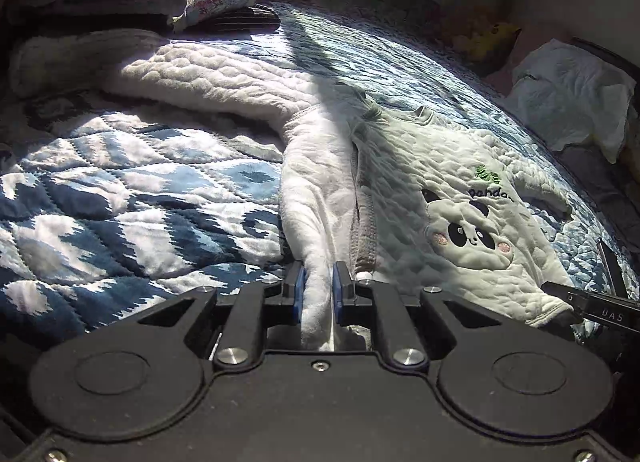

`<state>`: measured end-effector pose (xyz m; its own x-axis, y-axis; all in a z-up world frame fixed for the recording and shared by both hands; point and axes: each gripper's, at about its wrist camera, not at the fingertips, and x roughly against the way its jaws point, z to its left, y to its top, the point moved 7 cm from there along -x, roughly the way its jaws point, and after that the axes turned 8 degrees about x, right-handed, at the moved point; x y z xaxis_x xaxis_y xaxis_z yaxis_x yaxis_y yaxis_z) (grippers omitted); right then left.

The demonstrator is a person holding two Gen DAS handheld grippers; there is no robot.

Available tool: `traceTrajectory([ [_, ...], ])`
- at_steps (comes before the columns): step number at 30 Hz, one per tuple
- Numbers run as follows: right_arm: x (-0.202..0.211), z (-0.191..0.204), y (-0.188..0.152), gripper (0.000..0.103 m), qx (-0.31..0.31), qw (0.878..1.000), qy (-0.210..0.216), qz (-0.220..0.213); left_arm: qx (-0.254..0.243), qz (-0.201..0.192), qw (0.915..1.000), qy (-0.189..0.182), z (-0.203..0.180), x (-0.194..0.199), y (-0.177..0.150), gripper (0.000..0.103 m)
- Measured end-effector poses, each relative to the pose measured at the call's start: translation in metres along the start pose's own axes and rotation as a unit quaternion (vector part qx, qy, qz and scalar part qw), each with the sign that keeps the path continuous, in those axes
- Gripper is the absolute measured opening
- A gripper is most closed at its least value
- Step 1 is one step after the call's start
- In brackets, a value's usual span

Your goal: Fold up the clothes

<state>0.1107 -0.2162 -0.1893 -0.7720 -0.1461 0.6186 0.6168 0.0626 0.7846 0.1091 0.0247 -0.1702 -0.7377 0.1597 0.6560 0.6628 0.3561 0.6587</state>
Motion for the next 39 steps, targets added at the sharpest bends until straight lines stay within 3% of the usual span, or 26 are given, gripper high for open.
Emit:
traceTrajectory([
  [2, 0.016, -0.003, 0.006, 0.033, -0.006, 1.000, -0.011, -0.027, 0.018, -0.028, 0.9994, -0.011, 0.011, 0.014, 0.013, 0.013],
  [5, 0.034, -0.001, 0.024, 0.036, 0.028, 0.995, -0.024, -0.095, 0.028, -0.065, 0.9957, -0.060, 0.007, 0.024, 0.038, 0.013],
  [9, 0.020, 0.016, 0.039, 0.035, 0.076, 0.989, 0.014, -0.128, -0.015, -0.066, 0.9908, -0.117, -0.018, 0.014, 0.061, 0.013],
  [11, 0.004, 0.018, 0.038, 0.035, 0.082, 0.990, 0.017, -0.109, -0.037, -0.062, 0.9895, -0.125, -0.031, 0.001, 0.069, 0.013],
  [13, -0.030, 0.018, 0.022, 0.037, 0.077, 0.997, 0.028, -0.004, -0.037, -0.001, 0.9951, -0.091, -0.027, -0.034, 0.065, 0.013],
  [14, -0.030, 0.018, 0.018, 0.037, 0.081, 0.996, 0.036, -0.003, -0.042, 0.054, 0.9962, -0.055, -0.018, -0.060, 0.056, 0.013],
  [16, -0.022, 0.014, 0.022, 0.035, 0.080, 0.996, 0.048, -0.002, -0.037, 0.054, 0.9957, -0.065, -0.011, -0.068, 0.057, 0.013],
  [20, -0.005, 0.008, 0.054, 0.034, 0.079, 0.994, 0.059, -0.044, -0.045, 0.000, 0.9927, -0.112, -0.023, -0.044, 0.093, 0.013],
  [23, -0.032, 0.016, 0.092, 0.034, 0.122, 0.988, 0.071, -0.060, -0.046, -0.015, 0.9892, -0.139, -0.030, -0.053, 0.112, 0.013],
  [25, -0.059, 0.010, 0.103, 0.034, 0.112, 0.990, 0.076, -0.049, -0.047, -0.010, 0.9885, -0.143, -0.032, -0.071, 0.117, 0.013],
  [28, -0.105, -0.004, 0.109, 0.034, 0.078, 0.993, 0.087, -0.021, -0.026, 0.029, 0.9924, -0.116, -0.017, -0.101, 0.109, 0.014],
  [30, -0.135, -0.016, 0.090, 0.034, 0.042, 0.993, 0.110, 0.011, -0.011, 0.056, 0.9937, -0.097, -0.007, -0.120, 0.103, 0.014],
  [31, -0.132, -0.017, 0.089, 0.033, 0.039, 0.992, 0.117, 0.012, -0.013, 0.064, 0.9932, -0.097, -0.007, -0.117, 0.108, 0.014],
  [33, -0.118, -0.015, 0.099, 0.031, 0.048, 0.993, 0.109, 0.015, -0.043, 0.034, 0.9920, -0.114, -0.016, -0.098, 0.117, 0.014],
  [36, -0.101, -0.008, 0.109, 0.031, 0.070, 0.992, 0.100, -0.021, -0.052, 0.026, 0.9871, -0.149, -0.022, -0.087, 0.118, 0.020],
  [37, -0.106, -0.006, 0.105, 0.031, 0.077, 0.992, 0.095, -0.010, -0.048, 0.038, 0.9889, -0.135, -0.020, -0.095, 0.114, 0.026],
  [39, -0.127, 0.000, 0.080, 0.031, 0.121, 0.989, 0.087, 0.015, -0.080, 0.052, 0.9909, -0.096, -0.018, -0.114, 0.099, 0.028],
])
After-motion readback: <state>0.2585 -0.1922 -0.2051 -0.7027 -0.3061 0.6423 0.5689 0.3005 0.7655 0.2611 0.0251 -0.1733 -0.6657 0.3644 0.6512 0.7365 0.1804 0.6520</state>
